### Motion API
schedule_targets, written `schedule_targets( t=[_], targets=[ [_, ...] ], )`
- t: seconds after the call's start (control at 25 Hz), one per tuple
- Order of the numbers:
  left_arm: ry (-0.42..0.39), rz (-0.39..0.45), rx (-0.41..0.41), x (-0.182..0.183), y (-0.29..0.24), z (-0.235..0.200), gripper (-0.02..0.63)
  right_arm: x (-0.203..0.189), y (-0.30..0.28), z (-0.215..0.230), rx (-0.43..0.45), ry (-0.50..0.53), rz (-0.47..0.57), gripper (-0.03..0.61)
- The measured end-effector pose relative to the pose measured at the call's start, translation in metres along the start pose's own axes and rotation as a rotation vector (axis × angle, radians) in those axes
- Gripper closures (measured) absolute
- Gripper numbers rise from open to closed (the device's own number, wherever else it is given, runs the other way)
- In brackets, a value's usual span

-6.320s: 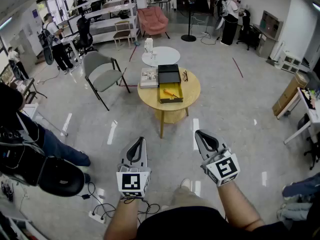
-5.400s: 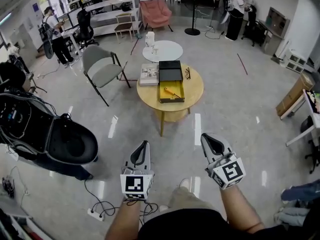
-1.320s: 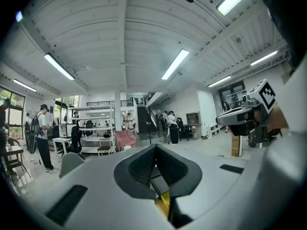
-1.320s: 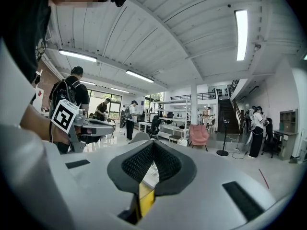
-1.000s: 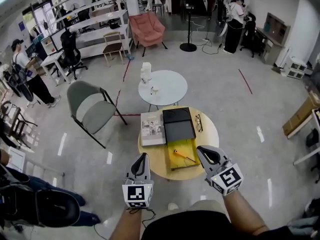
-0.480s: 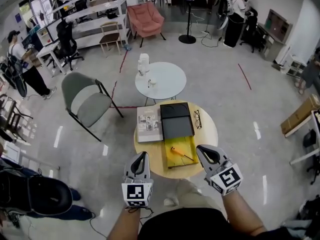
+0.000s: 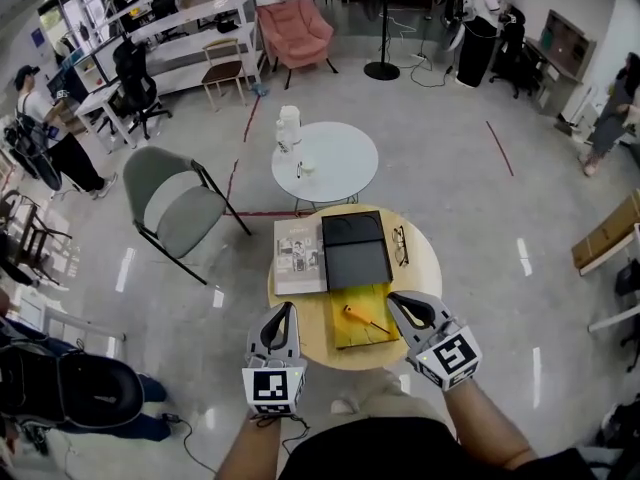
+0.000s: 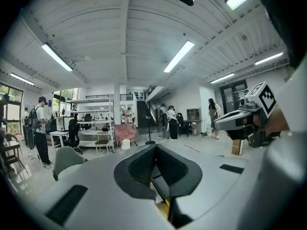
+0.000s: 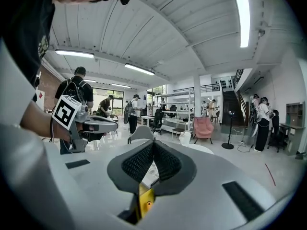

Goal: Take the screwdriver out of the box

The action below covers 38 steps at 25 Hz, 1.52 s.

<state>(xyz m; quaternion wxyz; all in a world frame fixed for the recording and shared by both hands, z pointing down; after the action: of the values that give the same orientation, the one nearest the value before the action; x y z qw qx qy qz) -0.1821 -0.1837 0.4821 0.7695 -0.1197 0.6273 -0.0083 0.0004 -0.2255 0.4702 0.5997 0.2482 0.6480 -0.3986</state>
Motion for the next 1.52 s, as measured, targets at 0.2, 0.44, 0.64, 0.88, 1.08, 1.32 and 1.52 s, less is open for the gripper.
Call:
schedule_targets(
  t=[0.2, 0.44, 0.64, 0.88, 1.08, 1.32, 1.52],
  targets=[
    [0.005, -0.026, -0.008, -0.011, -0.024, 0.003, 0.6, -0.015, -0.016, 0.019, 0.014, -0.021, -0.033, 0.561],
    [0.015, -0.055, -0.022, -0.02, -0.045, 0.011, 0.6, -0.034, -0.034, 0.032, 0.044, -0.042, -0.076, 0.561],
    [0.036, -0.088, -0.015, -0.032, -0.057, 0.015, 0.6, -0.052, -0.045, 0.036, 0.078, -0.05, -0.125, 0.561],
    [0.064, -0.13, -0.013, -0.057, -0.065, 0.023, 0.6, -0.087, -0.06, 0.034, 0.118, -0.073, -0.207, 0.558],
    [0.091, -0.155, -0.006, -0.072, -0.07, 0.031, 0.6, -0.113, -0.07, 0.027, 0.167, -0.082, -0.25, 0.549],
    [0.09, -0.191, 0.008, -0.089, -0.071, 0.033, 0.6, -0.139, -0.082, 0.022, 0.212, -0.09, -0.302, 0.518],
    [0.084, -0.207, 0.016, -0.094, -0.072, 0.034, 0.6, -0.164, -0.09, 0.02, 0.233, -0.085, -0.349, 0.454]
  ],
)
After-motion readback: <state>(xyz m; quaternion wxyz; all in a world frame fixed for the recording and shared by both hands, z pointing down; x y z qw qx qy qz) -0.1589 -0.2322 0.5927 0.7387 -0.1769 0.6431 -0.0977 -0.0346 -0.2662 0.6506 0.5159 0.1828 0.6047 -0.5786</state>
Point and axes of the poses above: the fingertips, and each gripper's own axes: y backward along the fingers, z to its right, x out of its top, the point moved 1 cm from there along y, backward along the fingers, and after that the axes turned 5 degrees about -y, right-handed, at the moved point
